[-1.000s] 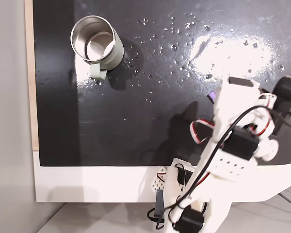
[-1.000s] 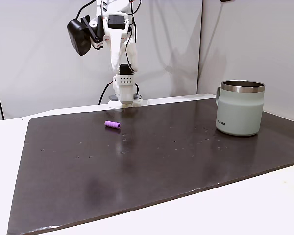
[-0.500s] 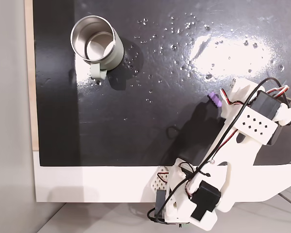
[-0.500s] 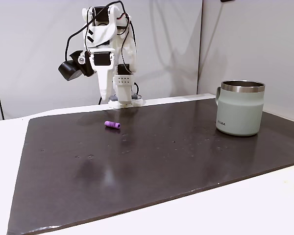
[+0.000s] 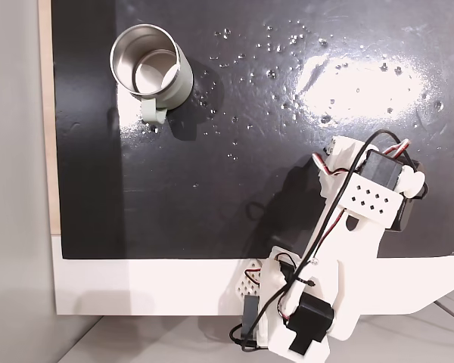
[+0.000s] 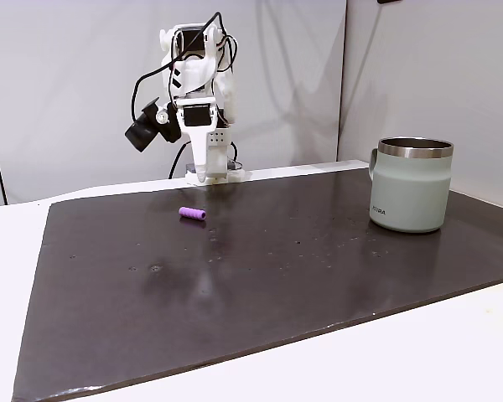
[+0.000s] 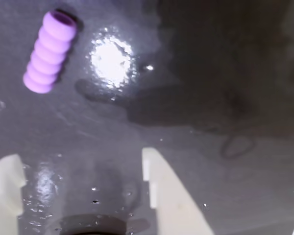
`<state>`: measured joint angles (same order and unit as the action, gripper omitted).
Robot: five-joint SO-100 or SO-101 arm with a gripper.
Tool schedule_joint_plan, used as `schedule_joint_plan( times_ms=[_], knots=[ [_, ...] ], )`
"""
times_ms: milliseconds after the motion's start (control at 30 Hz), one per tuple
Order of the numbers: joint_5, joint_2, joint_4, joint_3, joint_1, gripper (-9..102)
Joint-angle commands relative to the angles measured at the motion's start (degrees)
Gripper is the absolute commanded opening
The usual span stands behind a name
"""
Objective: Grasp a pengrip and put it in the cup.
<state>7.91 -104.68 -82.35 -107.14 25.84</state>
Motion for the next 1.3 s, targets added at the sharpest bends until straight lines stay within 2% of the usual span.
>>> schedule_joint_plan(
  times_ms=[0, 767, 867, 1067, 1267],
  knots=[
    [1.3, 1.5, 2.6, 0.0, 2.0, 24],
    [3.3, 15.8, 15.1, -2.5, 1.8, 23],
    [4.5, 16.1, 16.4, -3.8, 1.8, 19],
    [6.4, 16.6, 16.8, -4.3, 3.0, 2],
    [6.6, 13.4, 14.9, -3.2, 3.7, 0]
  ],
)
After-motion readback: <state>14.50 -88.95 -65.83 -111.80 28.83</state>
